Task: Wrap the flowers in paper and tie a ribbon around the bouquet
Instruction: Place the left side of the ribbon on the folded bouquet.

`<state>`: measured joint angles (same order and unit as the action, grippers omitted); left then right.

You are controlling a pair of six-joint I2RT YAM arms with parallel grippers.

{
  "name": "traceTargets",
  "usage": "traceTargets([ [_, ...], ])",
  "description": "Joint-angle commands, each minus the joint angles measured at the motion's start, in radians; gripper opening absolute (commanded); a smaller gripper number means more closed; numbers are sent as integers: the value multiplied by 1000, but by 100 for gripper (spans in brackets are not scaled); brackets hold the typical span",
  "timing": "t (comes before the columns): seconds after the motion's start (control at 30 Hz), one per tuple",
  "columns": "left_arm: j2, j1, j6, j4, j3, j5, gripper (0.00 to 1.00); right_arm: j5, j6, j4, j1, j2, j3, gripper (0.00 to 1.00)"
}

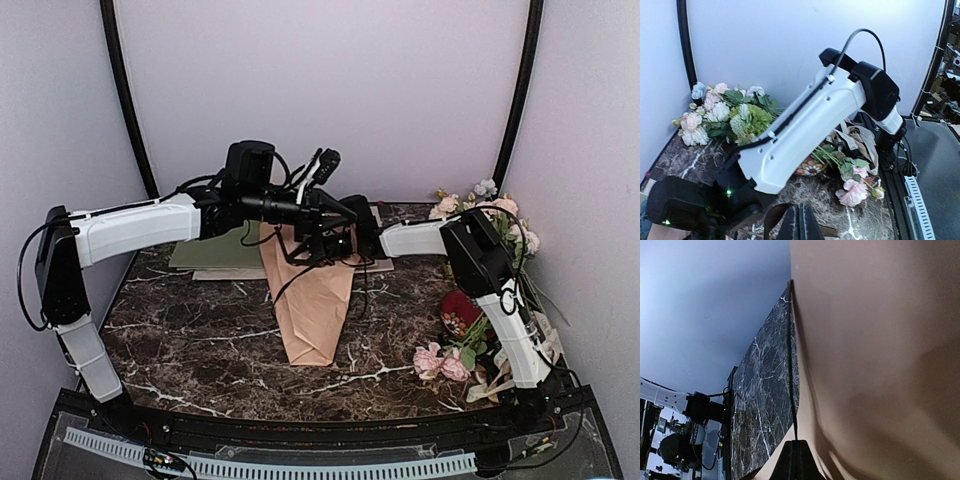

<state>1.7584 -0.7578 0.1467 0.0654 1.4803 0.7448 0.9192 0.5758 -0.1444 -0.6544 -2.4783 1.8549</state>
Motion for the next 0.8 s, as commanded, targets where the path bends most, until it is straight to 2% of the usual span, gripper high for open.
traceTargets([
  [0.0,49,65,-92,94,-20,-103,0,40,15,-57,-6,22,-25,0],
  [0.03,67,115,-199,143,-55,-112,0,45,19,-66,-5,30,-36,0],
  [0.1,86,183,-311,244,-112,-131,0,50,29,-76,-6,40,-53,0],
  [0.3,104,208,-369,378,-234,-352,0,42,66,-100,-7,60,-99,0],
  [0.5,154,225,-431,397,-272,-470,0,20,92,-114,-10,74,-123,0],
  [0.63,177,235,-384,348,-254,-453,0,1,78,-95,-13,85,-129,0],
  [0.67,179,235,-360,312,-239,-442,5,3,77,-94,-13,85,-129,0],
  [0.77,157,236,-292,197,-201,-449,44,6,77,-92,-13,85,-128,0],
])
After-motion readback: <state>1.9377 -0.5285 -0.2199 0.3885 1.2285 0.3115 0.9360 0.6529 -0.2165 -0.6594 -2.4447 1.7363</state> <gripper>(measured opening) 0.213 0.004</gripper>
